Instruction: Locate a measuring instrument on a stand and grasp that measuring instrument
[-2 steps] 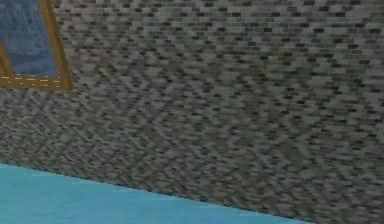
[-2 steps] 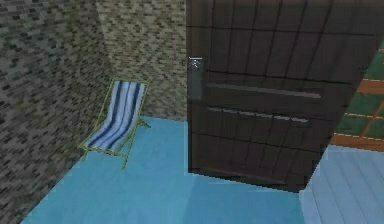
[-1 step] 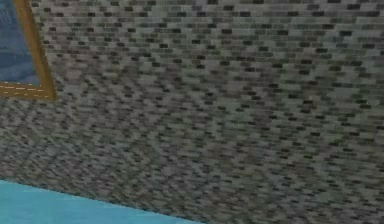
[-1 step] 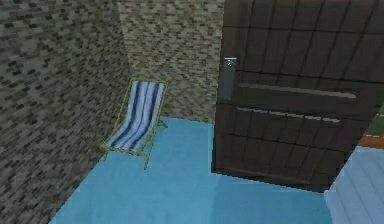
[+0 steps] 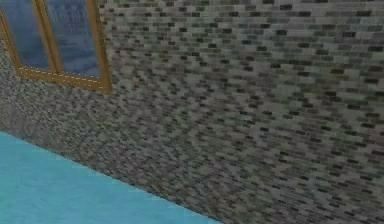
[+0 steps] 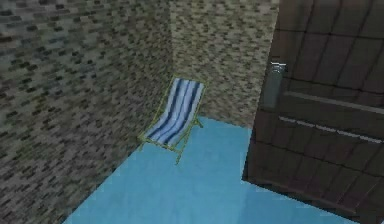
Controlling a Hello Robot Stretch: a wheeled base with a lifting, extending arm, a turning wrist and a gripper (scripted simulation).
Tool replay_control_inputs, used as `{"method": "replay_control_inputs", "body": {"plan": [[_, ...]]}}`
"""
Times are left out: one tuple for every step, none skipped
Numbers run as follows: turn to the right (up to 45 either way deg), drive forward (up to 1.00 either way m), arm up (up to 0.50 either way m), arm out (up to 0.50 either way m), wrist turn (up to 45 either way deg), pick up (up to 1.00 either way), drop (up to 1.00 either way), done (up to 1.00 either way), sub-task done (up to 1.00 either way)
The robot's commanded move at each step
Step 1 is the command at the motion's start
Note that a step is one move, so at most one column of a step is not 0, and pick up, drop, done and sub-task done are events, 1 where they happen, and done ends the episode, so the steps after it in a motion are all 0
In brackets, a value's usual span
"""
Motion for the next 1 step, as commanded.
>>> {"method": "replay_control_inputs", "body": {"plan": [[0.0, 0.65, 0.00, 0.00, 0.0, 0.00, 0.00, 0.00, 0.00]]}}
